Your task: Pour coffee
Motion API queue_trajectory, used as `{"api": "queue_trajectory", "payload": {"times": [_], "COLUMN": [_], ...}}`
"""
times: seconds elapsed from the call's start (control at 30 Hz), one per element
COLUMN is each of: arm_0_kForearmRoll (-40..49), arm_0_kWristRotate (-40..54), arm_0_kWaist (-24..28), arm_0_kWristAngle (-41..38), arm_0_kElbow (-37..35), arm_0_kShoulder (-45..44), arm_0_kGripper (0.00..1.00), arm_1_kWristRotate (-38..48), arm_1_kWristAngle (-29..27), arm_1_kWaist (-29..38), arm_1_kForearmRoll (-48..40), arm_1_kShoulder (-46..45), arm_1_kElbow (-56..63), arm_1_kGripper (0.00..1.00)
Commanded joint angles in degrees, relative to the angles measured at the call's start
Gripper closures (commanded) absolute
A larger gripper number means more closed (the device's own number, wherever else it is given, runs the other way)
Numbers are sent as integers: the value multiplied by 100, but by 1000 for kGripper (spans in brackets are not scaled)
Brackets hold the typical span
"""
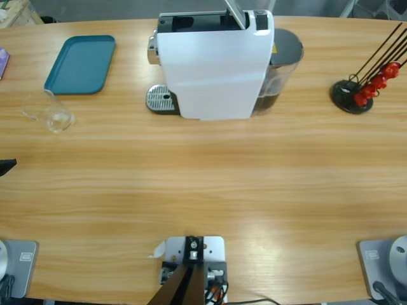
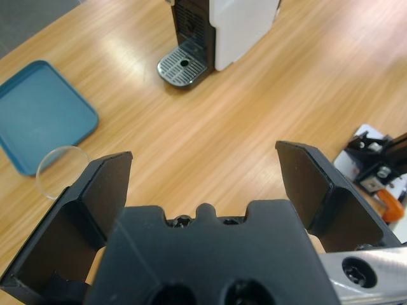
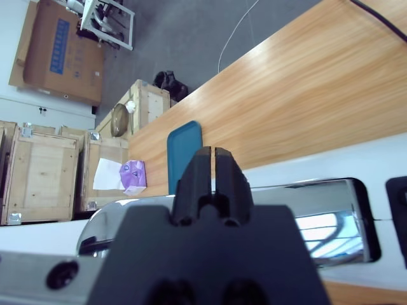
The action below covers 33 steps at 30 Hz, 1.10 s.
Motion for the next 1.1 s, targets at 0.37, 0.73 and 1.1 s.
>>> {"api": "queue_trajectory", "payload": {"times": [0.37,0.73,1.1], "arm_0_kForearmRoll": [-12,-12,-12], "arm_0_kWristRotate": [-63,-63,-63], "arm_0_kWaist": [-50,-50,-50], "arm_0_kWristAngle": [-55,-39,-37], "arm_0_kElbow": [219,228,228], "arm_0_kShoulder": [-126,-161,-152], "arm_0_kGripper": [23,23,23], "arm_1_kWristRotate": [-100,-21,-7], "arm_1_kWristAngle": [226,34,4], "arm_1_kWaist": [884,1089,1423], "arm_1_kForearmRoll": [391,646,808], "arm_1_kShoulder": [848,797,1019], "arm_1_kElbow": [-415,-424,-658], "arm_1_kGripper": [1000,1000,1000]}}
